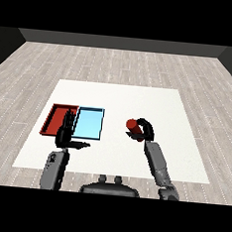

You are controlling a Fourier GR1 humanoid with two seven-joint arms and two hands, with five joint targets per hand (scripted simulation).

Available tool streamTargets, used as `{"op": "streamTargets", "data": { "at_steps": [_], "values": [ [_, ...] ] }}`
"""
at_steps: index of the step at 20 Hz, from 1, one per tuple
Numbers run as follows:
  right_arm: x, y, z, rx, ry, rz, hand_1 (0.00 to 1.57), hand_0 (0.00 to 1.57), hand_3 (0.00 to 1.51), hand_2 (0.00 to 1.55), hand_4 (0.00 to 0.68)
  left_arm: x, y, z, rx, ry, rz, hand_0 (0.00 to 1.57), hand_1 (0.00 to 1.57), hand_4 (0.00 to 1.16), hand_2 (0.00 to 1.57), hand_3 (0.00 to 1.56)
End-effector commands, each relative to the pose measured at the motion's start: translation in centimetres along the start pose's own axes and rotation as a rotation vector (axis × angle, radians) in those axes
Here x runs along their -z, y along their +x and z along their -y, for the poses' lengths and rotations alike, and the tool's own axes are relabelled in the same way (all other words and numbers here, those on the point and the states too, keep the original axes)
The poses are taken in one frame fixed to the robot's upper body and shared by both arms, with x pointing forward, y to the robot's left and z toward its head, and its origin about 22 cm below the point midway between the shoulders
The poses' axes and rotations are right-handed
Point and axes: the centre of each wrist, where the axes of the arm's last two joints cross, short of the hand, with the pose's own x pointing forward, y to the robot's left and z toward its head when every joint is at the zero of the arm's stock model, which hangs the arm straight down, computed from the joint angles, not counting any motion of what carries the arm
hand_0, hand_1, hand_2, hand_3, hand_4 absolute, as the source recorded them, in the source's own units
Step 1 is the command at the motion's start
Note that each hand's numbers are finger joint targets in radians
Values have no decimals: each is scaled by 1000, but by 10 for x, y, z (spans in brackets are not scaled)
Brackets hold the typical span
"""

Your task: Pick the red can and put it in the red box

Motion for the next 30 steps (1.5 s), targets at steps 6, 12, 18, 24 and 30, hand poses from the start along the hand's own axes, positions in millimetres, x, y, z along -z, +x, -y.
{"op": "streamTargets", "data": {
  "at_steps": [6, 12, 18, 24, 30],
  "values": [
    [-23, 46, 21, 25, 38, 139, 1464, 1464, 1388, 1439, 659, 8, 8, 30, -17, -60, -28, 0, 0, 0, 0, 0],
    [-12, 86, 33, 8, 54, 157, 1448, 1448, 1385, 1431, 654, 19, 7, 68, -47, -94, -111, 0, 0, 0, 0, 0],
    [-15, 84, -73, 46, 11, 188, 1445, 1445, 1381, 1425, 655, 10, -10, 47, -36, -99, -124, 0, 0, 0, 0, 0],
    [-16, 81, -98, 54, -18, 180, 1456, 1456, 1389, 1433, 646, 12, -16, 99, -77, -153, -167, 0, 0, 0, 0, 0],
    [-11, 88, -120, 98, 21, 179, 1462, 1462, 1389, 1443, 639, 10, -23, 128, -86, -164, -230, 0, 0, 0, 0, 0]
  ]
}}
